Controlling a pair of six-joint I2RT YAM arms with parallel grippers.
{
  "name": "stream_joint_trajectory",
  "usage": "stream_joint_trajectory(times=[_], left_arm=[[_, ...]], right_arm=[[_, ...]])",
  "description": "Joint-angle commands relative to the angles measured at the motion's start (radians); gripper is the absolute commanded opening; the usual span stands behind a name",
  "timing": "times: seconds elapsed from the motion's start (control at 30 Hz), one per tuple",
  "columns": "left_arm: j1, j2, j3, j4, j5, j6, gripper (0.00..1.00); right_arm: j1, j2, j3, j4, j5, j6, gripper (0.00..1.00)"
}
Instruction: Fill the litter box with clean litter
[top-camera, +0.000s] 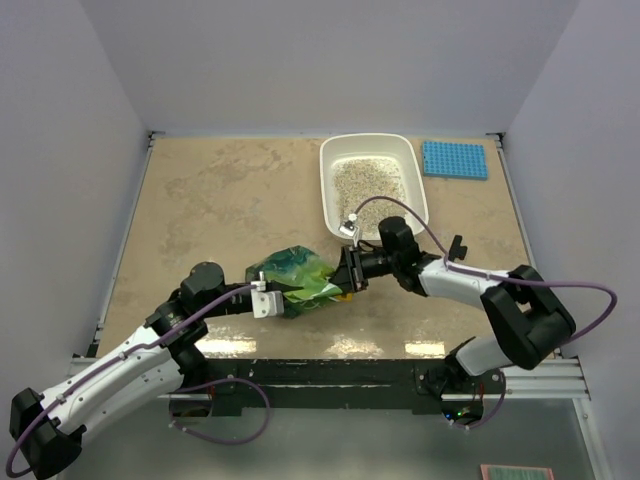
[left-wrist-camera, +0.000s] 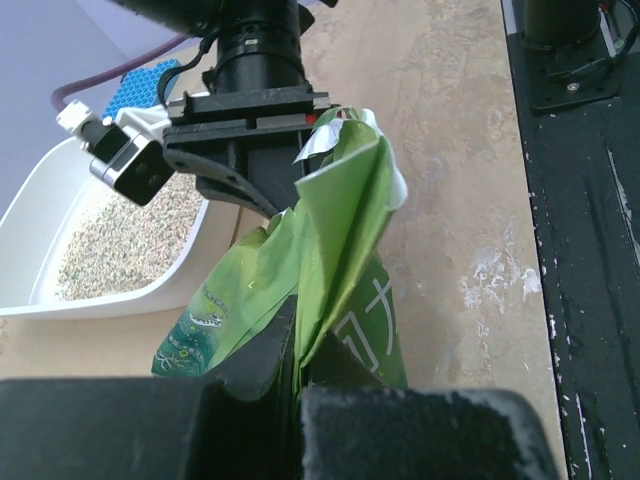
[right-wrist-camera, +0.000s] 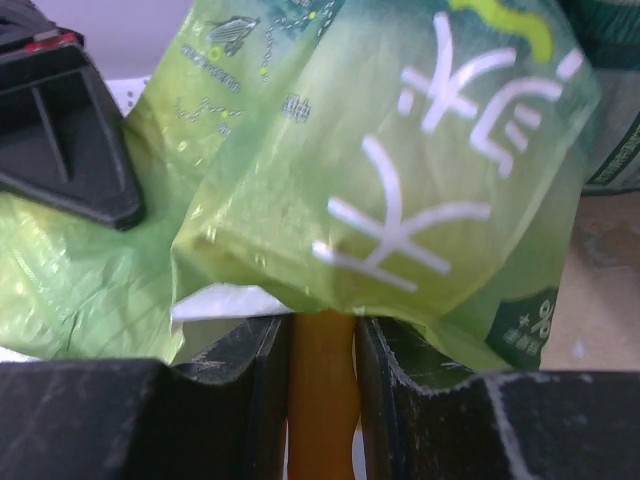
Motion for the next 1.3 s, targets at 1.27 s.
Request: stream_joint_trajectory(times=[1.27], left_arm=[[-0.008,-0.015,0.021,0.091,-0.016,0.029,0.0]], right_arm=[[0.008,-1.488,-0.533,-0.532,0.555,0.62,0.0]])
